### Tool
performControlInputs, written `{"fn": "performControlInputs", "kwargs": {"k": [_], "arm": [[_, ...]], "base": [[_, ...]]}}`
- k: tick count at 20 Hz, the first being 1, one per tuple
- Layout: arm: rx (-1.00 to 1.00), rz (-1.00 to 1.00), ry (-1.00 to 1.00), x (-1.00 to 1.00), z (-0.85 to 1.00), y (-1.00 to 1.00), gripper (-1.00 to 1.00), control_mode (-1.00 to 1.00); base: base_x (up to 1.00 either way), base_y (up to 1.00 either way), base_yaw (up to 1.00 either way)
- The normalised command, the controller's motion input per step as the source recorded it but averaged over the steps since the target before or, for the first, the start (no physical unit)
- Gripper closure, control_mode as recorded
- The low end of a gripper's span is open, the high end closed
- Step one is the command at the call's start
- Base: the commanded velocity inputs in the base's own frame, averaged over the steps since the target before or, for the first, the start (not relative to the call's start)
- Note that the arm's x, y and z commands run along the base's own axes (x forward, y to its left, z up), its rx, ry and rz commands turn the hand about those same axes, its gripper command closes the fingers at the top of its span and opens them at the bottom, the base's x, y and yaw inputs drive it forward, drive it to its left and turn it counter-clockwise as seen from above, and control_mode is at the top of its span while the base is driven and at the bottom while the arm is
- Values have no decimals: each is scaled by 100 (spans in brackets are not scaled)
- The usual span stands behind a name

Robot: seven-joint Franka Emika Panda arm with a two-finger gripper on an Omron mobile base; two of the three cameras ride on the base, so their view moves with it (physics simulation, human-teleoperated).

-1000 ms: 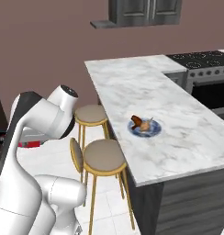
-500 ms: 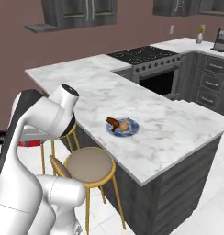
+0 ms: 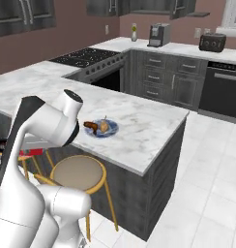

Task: Retrieve the tupperware and aluminum foil from the cabinet and place them on the dining counter near the plate with onion and chicken drumstick to prepare for storing leftovers.

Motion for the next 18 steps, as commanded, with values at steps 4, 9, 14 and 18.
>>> {"fn": "performControlInputs", "kwargs": {"k": [4,9,14,18], "arm": [[0,0,0,0,0,0,100,100],[-3,-47,-25,62,0,9,100,-100],[0,-43,-14,63,-9,-33,100,-100],[0,-41,-4,64,-25,-51,100,-100]], "base": [[62,58,-55],[0,0,0],[0,0,0],[0,0,0]]}}
